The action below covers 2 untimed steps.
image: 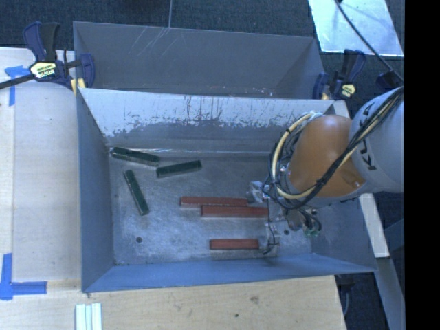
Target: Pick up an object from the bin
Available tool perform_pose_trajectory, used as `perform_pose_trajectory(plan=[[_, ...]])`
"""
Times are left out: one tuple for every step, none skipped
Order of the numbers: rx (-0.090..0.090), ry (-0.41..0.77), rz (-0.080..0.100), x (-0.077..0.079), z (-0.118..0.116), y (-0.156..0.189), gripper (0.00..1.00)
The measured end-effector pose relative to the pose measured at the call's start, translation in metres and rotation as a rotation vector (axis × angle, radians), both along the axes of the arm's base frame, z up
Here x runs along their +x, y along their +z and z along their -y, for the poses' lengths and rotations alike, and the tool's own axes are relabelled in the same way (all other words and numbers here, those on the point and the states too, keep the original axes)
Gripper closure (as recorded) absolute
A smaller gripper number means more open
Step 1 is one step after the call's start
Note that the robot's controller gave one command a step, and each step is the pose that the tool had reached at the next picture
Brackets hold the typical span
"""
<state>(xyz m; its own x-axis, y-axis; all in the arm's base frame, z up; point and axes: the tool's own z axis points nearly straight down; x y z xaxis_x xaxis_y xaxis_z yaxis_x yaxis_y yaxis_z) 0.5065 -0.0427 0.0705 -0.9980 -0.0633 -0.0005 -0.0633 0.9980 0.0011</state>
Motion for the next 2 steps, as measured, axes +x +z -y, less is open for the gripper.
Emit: perform_pose_trajectory(plan=[[-0.001,-0.100,0.002,0.0545,-0.0254,0.0010,0.00],[-0.001,-0.101,0.010,0.0556,-0.0244,0.0027,1.00]])
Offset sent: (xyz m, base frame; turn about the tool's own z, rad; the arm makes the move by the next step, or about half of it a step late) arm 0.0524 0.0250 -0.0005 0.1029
